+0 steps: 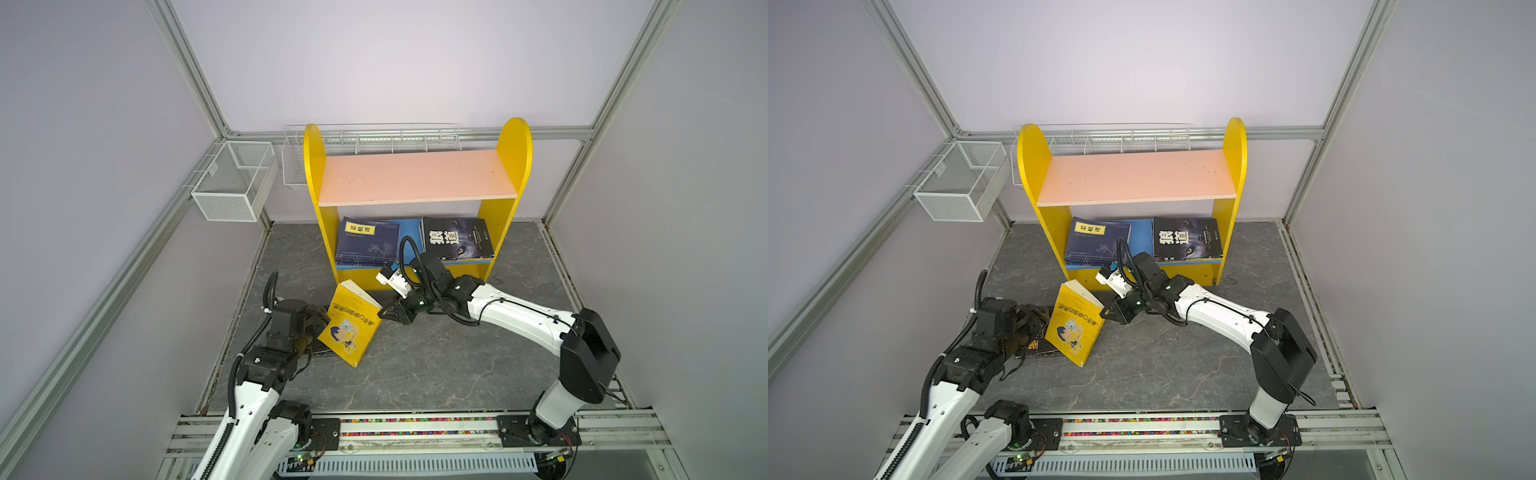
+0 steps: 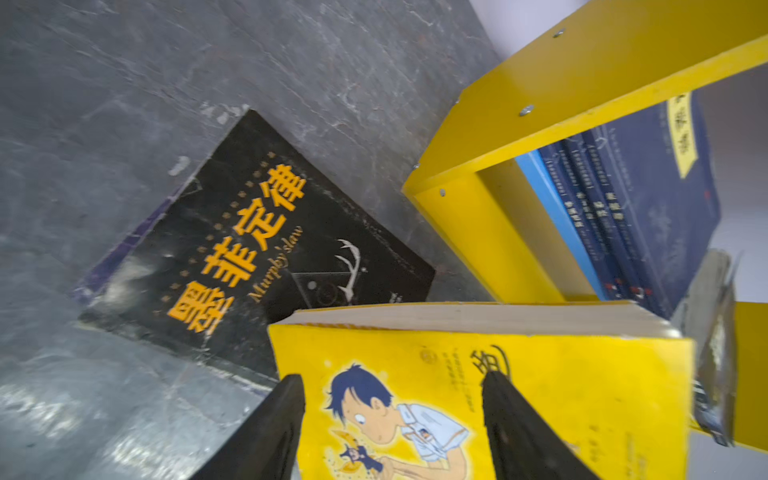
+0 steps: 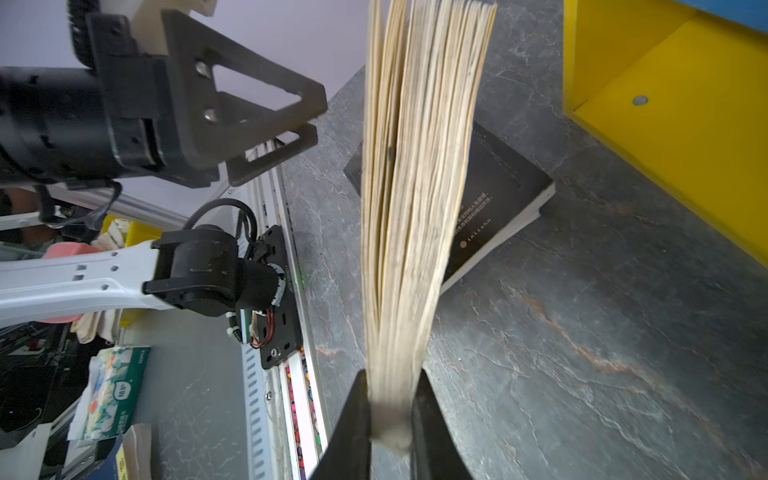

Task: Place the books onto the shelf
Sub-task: 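Lift the yellow comic upright with the right gripper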

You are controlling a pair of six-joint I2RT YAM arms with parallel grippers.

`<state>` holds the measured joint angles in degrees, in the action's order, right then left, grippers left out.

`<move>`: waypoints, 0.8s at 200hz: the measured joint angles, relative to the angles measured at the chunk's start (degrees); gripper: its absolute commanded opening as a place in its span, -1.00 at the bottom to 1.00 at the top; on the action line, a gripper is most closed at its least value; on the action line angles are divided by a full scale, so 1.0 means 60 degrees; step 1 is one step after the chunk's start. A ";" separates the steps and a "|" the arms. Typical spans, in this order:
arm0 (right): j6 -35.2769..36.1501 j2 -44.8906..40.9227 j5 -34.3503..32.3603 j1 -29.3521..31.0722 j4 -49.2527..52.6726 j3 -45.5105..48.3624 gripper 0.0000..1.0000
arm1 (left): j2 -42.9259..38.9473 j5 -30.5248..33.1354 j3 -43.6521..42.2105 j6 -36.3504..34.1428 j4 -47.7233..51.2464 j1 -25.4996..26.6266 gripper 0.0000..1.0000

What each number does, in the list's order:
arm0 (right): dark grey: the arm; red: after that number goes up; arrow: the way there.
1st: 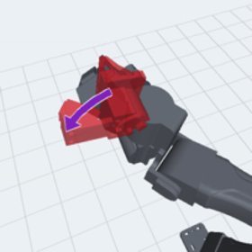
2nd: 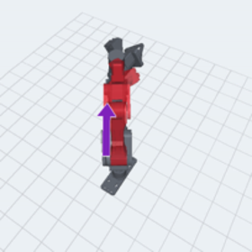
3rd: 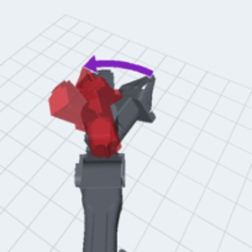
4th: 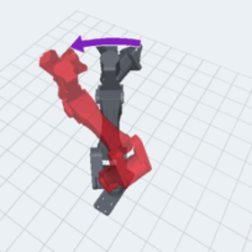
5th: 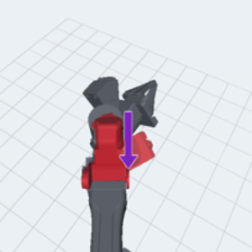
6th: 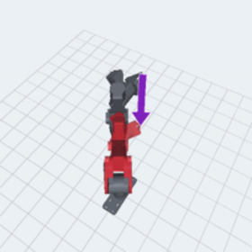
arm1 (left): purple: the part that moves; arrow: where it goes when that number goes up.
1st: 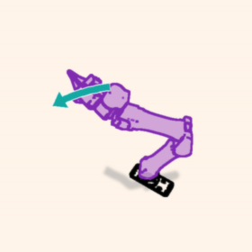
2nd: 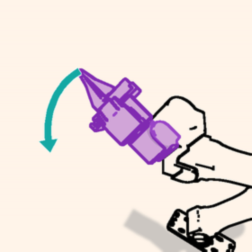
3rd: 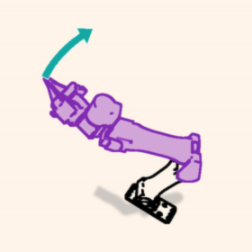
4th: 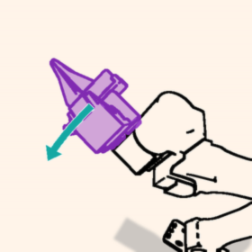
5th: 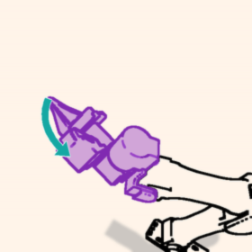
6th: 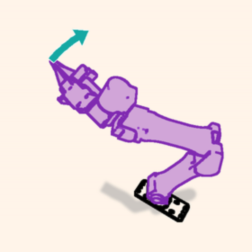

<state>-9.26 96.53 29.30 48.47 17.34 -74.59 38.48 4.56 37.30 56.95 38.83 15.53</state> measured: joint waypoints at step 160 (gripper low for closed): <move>0.2881 -0.1825 -0.4947 0.0350 0.3326 -0.0335 -0.87 | 0.0033 -0.1610 -0.0823 -0.0255 -0.2251 0.0000 0.37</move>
<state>8.03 85.58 -0.38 50.57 37.30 -76.60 38.68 -5.10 32.36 55.42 25.32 15.53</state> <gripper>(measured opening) 0.156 0.687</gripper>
